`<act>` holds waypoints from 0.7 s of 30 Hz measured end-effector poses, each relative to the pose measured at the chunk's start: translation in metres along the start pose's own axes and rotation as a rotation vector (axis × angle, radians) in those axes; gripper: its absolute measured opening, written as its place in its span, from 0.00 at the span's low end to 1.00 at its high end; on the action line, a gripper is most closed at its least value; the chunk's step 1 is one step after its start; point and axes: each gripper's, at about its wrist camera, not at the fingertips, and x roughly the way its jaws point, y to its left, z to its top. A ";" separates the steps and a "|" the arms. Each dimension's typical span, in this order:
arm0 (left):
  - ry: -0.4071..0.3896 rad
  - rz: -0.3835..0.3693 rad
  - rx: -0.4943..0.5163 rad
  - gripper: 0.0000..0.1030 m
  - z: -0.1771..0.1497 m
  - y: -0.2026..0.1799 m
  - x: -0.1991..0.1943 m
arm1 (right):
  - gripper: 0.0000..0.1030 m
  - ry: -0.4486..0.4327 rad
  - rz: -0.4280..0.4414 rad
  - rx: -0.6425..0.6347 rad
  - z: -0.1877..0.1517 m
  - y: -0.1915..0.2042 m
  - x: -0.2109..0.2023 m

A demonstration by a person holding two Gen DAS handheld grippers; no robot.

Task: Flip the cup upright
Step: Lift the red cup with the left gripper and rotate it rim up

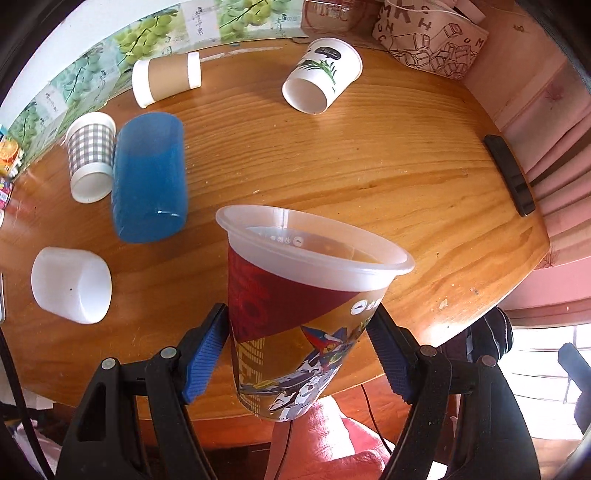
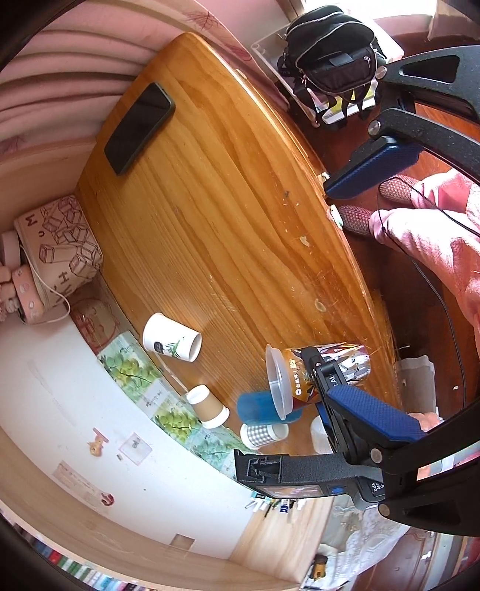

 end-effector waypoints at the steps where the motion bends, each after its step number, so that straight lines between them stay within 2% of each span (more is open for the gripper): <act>1: 0.002 -0.002 -0.012 0.76 -0.002 0.004 0.001 | 0.99 0.003 0.000 -0.006 -0.001 0.001 0.001; 10: 0.026 -0.062 -0.099 0.76 0.000 0.024 0.009 | 0.99 0.044 0.001 -0.028 -0.002 0.008 0.015; 17: 0.028 -0.116 -0.090 0.76 0.009 0.033 0.013 | 0.99 0.077 0.006 -0.026 0.002 0.014 0.031; 21: 0.019 -0.121 -0.070 0.76 0.012 0.035 0.011 | 0.99 0.084 0.013 -0.020 0.008 0.018 0.037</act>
